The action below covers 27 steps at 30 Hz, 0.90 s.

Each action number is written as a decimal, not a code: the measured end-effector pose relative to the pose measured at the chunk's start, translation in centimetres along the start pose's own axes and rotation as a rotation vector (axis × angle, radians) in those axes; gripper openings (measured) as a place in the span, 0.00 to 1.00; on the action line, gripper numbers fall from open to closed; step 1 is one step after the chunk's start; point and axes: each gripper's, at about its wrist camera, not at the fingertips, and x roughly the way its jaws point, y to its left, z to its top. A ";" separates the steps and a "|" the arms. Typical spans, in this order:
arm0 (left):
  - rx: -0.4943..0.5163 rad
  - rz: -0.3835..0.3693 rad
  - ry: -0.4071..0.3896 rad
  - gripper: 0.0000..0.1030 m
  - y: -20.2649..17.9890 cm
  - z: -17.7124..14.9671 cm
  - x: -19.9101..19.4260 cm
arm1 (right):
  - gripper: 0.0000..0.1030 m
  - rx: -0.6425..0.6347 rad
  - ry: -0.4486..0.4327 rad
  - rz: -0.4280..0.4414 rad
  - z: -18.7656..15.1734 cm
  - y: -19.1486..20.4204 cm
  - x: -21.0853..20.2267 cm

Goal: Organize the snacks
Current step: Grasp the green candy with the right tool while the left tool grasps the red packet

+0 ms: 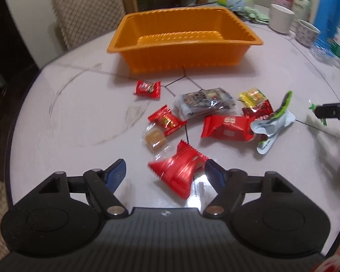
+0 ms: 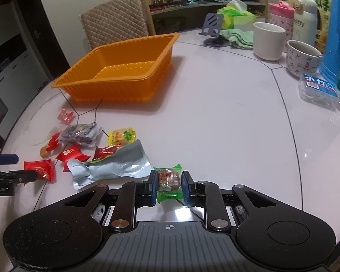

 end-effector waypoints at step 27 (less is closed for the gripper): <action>0.032 -0.130 0.013 0.22 0.0 0.1 -0.1 | 0.22 0.023 -0.006 0.031 -0.1 1.5 -1.9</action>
